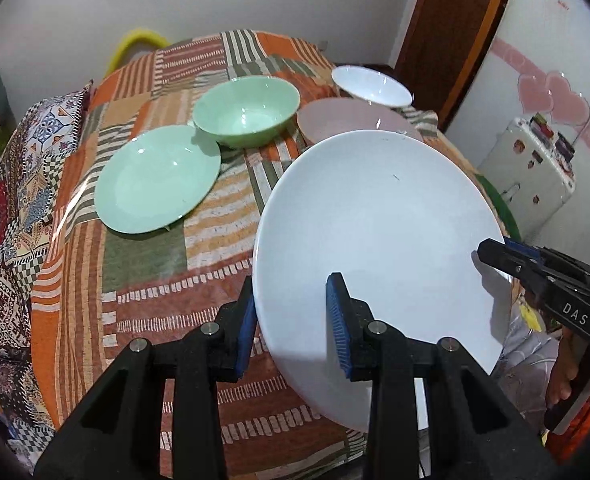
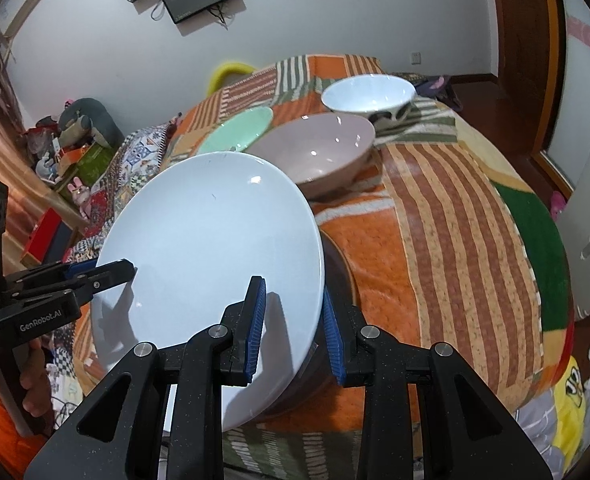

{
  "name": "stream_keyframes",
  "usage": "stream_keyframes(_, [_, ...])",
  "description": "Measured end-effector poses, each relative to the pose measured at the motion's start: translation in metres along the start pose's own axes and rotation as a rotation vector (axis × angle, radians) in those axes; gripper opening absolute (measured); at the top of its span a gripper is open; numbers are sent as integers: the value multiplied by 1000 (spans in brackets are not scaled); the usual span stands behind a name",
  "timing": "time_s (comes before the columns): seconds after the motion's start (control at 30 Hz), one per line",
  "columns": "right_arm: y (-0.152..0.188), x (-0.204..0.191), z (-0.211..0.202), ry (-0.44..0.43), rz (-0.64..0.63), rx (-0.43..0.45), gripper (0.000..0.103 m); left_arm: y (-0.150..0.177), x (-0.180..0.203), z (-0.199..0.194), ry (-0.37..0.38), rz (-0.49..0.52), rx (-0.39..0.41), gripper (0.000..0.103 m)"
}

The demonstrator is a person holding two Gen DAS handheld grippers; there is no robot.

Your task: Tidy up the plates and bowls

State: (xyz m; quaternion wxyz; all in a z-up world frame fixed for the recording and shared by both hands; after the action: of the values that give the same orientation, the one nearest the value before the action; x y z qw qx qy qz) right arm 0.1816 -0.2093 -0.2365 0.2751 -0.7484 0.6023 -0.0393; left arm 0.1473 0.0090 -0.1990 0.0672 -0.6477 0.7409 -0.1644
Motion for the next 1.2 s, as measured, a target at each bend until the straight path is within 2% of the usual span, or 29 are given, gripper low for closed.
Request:
stream_keyframes(0.33, [12, 12, 17, -1, 43, -67, 27, -1, 6, 26, -28, 19, -85, 34])
stream_keyframes(0.8, [12, 16, 23, 2, 61, -89, 27, -3, 1, 55, 26, -11, -177, 36])
stream_keyframes(1.03, [9, 16, 25, 2, 51, -83, 27, -2, 6, 65, -56, 20, -185, 36])
stream_keyframes(1.2, [7, 15, 25, 2, 44, -78, 27, -5, 3, 67, -49, 9, -177, 36])
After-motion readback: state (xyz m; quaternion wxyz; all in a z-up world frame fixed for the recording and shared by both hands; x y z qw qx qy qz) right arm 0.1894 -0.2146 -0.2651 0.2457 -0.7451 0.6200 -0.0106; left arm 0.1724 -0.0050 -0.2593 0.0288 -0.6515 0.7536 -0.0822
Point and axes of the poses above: each gripper's, at about its wrist camera, not at the fingertips, and z roughly the way its jaws point, x to its right, y to its underside, the point moved 4 cm from there along z, roughly the way its jaws point, and after that the axes turned 13 degrees about -x, right-handed, at the moved point
